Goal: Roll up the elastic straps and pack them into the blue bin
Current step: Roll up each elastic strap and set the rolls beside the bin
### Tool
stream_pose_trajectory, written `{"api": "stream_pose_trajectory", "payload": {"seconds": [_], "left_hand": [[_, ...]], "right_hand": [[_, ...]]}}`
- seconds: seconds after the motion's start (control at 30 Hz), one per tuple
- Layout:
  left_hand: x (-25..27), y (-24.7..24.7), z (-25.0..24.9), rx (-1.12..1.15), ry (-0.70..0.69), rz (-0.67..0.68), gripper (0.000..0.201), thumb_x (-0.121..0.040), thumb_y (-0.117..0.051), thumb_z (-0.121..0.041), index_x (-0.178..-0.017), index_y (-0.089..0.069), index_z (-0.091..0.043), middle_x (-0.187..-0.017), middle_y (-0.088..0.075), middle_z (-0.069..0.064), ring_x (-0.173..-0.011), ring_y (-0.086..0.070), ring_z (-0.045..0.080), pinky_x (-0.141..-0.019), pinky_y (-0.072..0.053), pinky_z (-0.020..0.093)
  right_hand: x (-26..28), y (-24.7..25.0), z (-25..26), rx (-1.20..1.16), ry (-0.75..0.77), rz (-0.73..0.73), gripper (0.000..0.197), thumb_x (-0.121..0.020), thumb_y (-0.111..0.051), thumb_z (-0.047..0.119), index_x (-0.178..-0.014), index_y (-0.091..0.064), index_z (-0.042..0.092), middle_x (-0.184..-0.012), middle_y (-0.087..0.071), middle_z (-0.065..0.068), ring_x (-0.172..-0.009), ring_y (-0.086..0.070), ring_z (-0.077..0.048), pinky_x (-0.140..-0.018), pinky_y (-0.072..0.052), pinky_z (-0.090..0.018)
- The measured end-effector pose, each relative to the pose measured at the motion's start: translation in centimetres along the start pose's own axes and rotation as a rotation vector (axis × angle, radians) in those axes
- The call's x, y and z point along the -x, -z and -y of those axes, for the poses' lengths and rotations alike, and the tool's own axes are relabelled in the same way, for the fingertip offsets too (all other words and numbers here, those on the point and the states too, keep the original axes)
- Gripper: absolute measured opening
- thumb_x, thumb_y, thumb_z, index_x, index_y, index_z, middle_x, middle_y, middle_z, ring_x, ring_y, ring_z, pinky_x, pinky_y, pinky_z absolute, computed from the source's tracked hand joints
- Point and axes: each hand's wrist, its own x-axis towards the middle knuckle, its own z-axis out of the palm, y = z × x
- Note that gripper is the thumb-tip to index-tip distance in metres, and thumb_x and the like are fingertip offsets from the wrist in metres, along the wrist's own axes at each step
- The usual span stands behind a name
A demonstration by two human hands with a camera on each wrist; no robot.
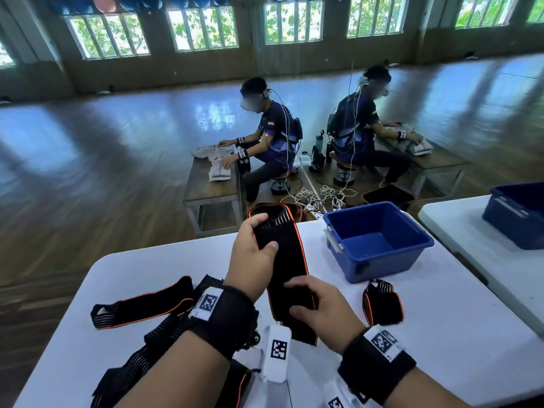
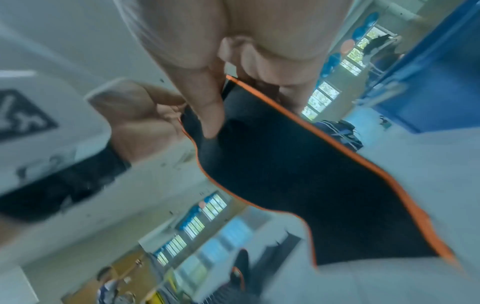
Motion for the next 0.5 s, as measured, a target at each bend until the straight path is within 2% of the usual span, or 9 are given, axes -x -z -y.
{"api": "stream_pose_trajectory", "payload": {"seconds": [0.17, 0.27, 0.37, 0.47, 0.5], "left_hand": [[-2.8, 0.4, 4.1, -0.052, 0.1, -0.028, 0.053, -0.087, -0.057, 0.011, -0.129, -0.052, -0.022, -0.125, -0.062, 0.002, -0.114, -0.062, 0.015, -0.098, -0.053, 0.033], [-3.9, 0.2, 7.7, -0.129, 0.168, -0.04, 0.052, -0.086, -0.061, 0.009, -0.132, -0.054, -0.015, -0.121, -0.064, 0.004, -0.111, -0.064, 0.019, -0.1, -0.053, 0.039], [-4.6, 0.2, 11.4, -0.268, 0.238, -0.001, 0.055, -0.083, -0.065, 0.005, -0.133, -0.054, -0.013, -0.123, -0.064, 0.008, -0.111, -0.064, 0.023, -0.102, -0.052, 0.043], [-4.6, 0.3, 15.1, -0.414, 0.329, 0.108, 0.062, -0.078, -0.064, 0.006, -0.135, -0.053, -0.014, -0.128, -0.063, 0.01, -0.117, -0.061, 0.026, -0.103, -0.051, 0.043], [-4.5, 0.3, 16.1, -0.478, 0.347, 0.156, 0.063, -0.077, -0.064, 0.006, -0.136, -0.053, -0.014, -0.129, -0.062, 0.01, -0.119, -0.06, 0.027, -0.104, -0.05, 0.042]], "right_hand": [[2.4, -1.2, -5.5, 0.106, -0.154, 0.121, 0.066, -0.068, -0.075, 0.009, -0.118, -0.062, 0.049, -0.121, -0.064, 0.027, -0.113, -0.059, 0.006, -0.096, -0.043, -0.015], [3.2, -1.4, -7.7, 0.098, -0.239, 0.16, 0.074, -0.064, -0.071, 0.008, -0.122, -0.058, 0.053, -0.128, -0.063, 0.023, -0.119, -0.057, 0.003, -0.104, -0.044, -0.021], [4.1, -1.3, -9.4, 0.071, -0.355, 0.183, 0.073, -0.067, -0.07, 0.001, -0.121, -0.061, 0.05, -0.123, -0.066, 0.015, -0.112, -0.063, 0.0, -0.097, -0.051, -0.022], [5.3, -1.5, -10.3, 0.06, -0.469, 0.217, 0.067, -0.075, -0.074, -0.003, -0.124, -0.062, 0.04, -0.117, -0.068, 0.011, -0.1, -0.065, 0.003, -0.083, -0.053, -0.013], [5.7, -1.6, -10.6, 0.085, -0.496, 0.222, 0.066, -0.076, -0.075, -0.003, -0.126, -0.062, 0.038, -0.118, -0.066, 0.01, -0.1, -0.065, 0.003, -0.082, -0.052, -0.012]]}}
